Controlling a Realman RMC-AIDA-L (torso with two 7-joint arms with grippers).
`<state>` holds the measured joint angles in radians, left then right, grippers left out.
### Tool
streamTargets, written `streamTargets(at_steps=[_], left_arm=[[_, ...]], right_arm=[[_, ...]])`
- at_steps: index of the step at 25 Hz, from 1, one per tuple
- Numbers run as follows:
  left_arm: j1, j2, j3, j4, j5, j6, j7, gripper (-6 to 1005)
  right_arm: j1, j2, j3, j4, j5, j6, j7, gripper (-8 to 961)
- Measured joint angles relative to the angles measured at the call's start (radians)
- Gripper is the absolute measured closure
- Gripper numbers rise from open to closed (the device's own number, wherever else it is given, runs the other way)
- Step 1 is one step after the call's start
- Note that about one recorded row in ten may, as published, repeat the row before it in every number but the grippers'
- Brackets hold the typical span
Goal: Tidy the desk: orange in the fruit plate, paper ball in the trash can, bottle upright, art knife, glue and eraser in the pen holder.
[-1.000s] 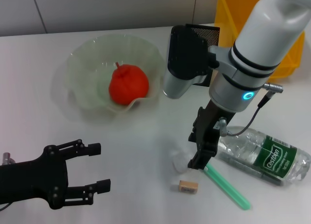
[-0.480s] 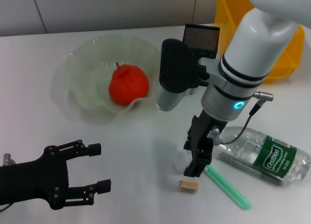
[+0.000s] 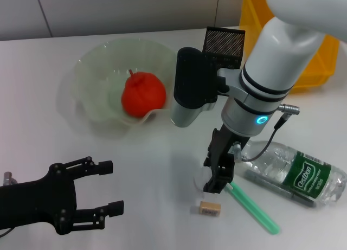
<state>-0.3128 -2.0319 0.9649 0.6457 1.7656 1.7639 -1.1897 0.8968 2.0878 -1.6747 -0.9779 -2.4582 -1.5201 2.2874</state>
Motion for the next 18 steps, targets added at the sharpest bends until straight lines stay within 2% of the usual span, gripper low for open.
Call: streamTargets(at_steps=[5, 12, 18], left_arm=[[0.0, 0.0, 0.0, 0.0, -0.001, 0.0, -0.002, 156], [-0.006, -0.002, 0.0, 0.0, -0.001, -0.002, 0.001, 156], [-0.006, -0.002, 0.0, 0.0, -0.005, -0.003, 0.005, 156]], right_arm=[[0.008, 0.0, -0.005, 0.018, 0.003, 0.001, -0.005, 453], [-0.004, -0.003, 0.002, -0.021, 0.002, -0.014, -0.005, 543], [-0.038, -0.008, 0.132, -0.178, -0.048, -0.116, -0.004, 542]])
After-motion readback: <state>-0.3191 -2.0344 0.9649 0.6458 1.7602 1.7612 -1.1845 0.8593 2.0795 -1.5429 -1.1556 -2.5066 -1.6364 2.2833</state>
